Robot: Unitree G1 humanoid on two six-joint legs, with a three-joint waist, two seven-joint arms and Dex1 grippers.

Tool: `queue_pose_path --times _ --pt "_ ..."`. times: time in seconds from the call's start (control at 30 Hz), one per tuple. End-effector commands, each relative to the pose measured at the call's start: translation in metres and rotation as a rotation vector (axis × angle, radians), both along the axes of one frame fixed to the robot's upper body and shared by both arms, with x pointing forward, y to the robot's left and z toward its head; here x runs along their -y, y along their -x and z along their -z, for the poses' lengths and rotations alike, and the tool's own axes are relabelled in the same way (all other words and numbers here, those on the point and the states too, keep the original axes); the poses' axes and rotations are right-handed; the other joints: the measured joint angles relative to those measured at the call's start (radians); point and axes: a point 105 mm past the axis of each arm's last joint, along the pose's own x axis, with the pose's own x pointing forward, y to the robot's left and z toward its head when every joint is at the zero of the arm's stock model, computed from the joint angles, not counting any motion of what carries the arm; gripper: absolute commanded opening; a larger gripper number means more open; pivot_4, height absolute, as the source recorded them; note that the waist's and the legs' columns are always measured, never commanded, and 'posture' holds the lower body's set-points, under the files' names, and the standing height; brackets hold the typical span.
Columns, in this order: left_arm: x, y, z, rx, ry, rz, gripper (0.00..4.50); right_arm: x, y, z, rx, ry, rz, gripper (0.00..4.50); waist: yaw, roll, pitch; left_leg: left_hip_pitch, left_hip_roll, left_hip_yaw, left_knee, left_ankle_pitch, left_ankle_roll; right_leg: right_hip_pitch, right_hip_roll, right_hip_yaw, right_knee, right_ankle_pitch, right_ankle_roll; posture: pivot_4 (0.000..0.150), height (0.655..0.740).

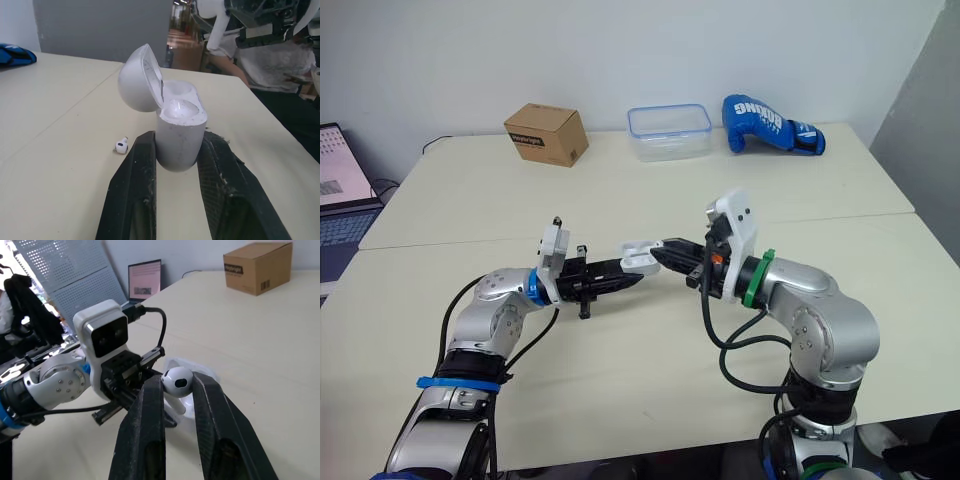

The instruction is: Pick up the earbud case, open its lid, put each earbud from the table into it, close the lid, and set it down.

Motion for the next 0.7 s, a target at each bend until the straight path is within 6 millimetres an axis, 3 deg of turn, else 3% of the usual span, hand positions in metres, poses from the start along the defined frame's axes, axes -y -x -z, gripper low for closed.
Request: queue_pose_path --times 0.03,0.43,0.7 --pt "-0.001 -0.004 -0.014 0.054 0.027 -0.025 0.81 -0.01 0.001 -0.015 0.085 -0.013 0.033 0.41 -0.001 0.0 0.0 0.0 0.0 0.0 0.0 0.0 0.0 0.0 0.0 0.0 0.0 0.0 0.0 0.15 0.7307" --pt "0.007 -0.004 -0.018 0.035 0.03 -0.023 0.81 -0.035 -0.004 -0.007 0.08 0.002 0.084 0.41 -0.001 0.0 0.0 0.0 0.0 -0.001 0.0 0.0 0.0 0.0 0.0 0.0 0.0 0.0 0.0 0.15 0.7307" --pt "0.012 -0.002 -0.029 0.04 0.054 -0.015 0.81 -0.039 -0.01 -0.002 0.063 0.012 0.102 0.41 -0.002 0.0 0.0 0.0 0.0 0.0 0.0 0.0 0.0 0.0 0.0 0.0 0.0 0.0 0.0 0.15 0.7307"
